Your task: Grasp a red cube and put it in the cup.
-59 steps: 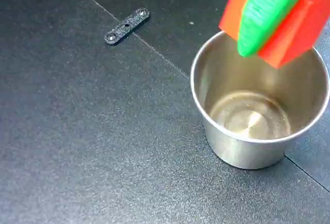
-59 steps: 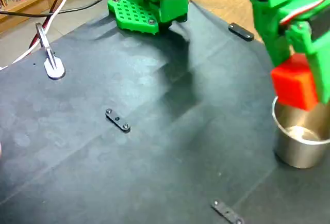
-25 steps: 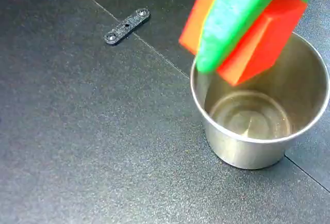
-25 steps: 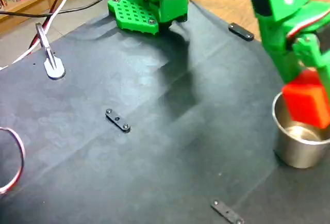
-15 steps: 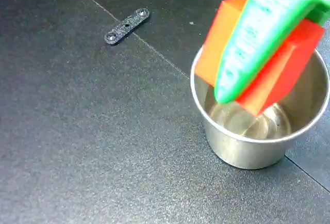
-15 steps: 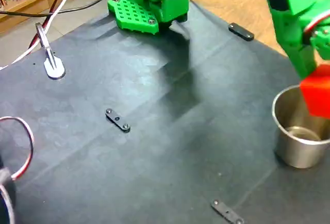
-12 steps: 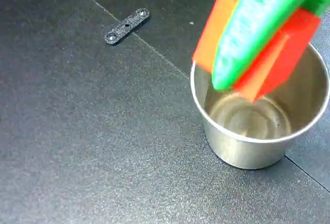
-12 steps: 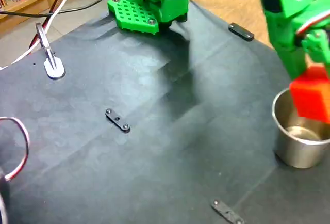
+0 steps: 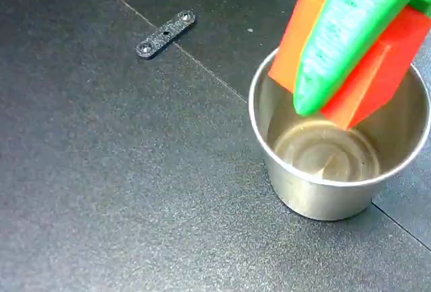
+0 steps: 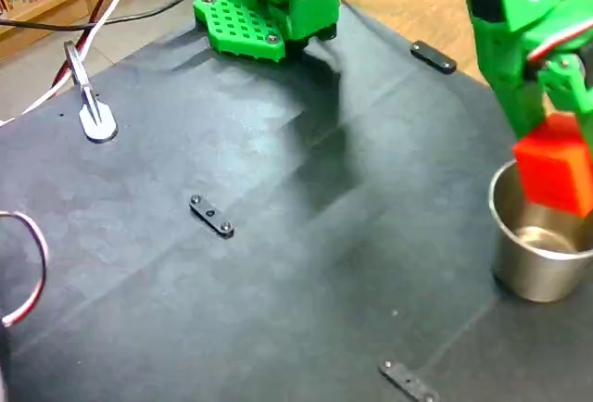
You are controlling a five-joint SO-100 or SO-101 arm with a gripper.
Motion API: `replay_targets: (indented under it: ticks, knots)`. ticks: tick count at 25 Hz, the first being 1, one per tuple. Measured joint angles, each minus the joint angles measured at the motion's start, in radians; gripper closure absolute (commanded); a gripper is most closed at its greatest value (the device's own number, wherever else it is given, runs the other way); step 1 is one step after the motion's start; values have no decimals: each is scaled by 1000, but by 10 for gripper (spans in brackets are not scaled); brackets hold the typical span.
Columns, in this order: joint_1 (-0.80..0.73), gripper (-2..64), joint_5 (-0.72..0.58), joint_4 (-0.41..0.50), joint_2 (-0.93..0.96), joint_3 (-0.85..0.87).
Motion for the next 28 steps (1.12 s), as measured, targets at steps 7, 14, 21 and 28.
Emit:
replay_targets:
  ticks: [7, 14, 21, 28]
  knots:
    - [0, 622, 0, 0, 0, 0]
    - [0, 620, 0, 0, 0, 0]
    - [0, 574, 0, 0, 0, 0]
    - [0, 408, 0, 6, 0, 0]
